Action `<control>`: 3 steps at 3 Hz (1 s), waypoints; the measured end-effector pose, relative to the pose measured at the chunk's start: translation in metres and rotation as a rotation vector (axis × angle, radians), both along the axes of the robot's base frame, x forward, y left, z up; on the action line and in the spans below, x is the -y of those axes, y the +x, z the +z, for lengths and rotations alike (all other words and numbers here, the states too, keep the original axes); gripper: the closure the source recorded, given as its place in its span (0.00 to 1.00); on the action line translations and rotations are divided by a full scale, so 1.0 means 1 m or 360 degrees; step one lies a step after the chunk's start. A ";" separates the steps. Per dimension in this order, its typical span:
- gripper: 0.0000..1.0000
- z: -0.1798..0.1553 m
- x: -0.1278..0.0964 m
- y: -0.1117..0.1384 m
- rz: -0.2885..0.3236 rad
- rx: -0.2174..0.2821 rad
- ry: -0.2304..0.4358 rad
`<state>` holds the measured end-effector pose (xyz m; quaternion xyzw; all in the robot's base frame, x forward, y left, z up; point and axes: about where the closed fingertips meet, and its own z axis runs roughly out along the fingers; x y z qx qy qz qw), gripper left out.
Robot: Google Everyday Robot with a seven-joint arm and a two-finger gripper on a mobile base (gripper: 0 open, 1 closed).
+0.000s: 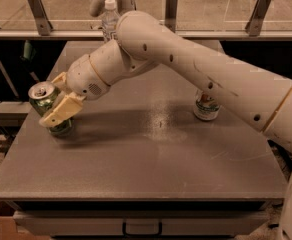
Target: Pick green can
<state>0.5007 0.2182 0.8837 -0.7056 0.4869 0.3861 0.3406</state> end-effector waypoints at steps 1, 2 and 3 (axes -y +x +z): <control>0.86 0.020 0.020 0.012 -0.0090 -0.0008 0.0040; 1.00 0.059 0.069 0.030 -0.0267 0.0043 0.0109; 1.00 0.059 0.069 0.030 -0.0267 0.0043 0.0109</control>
Offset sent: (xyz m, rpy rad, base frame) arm 0.0538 -0.1349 0.1051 0.1178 -0.0670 -0.3100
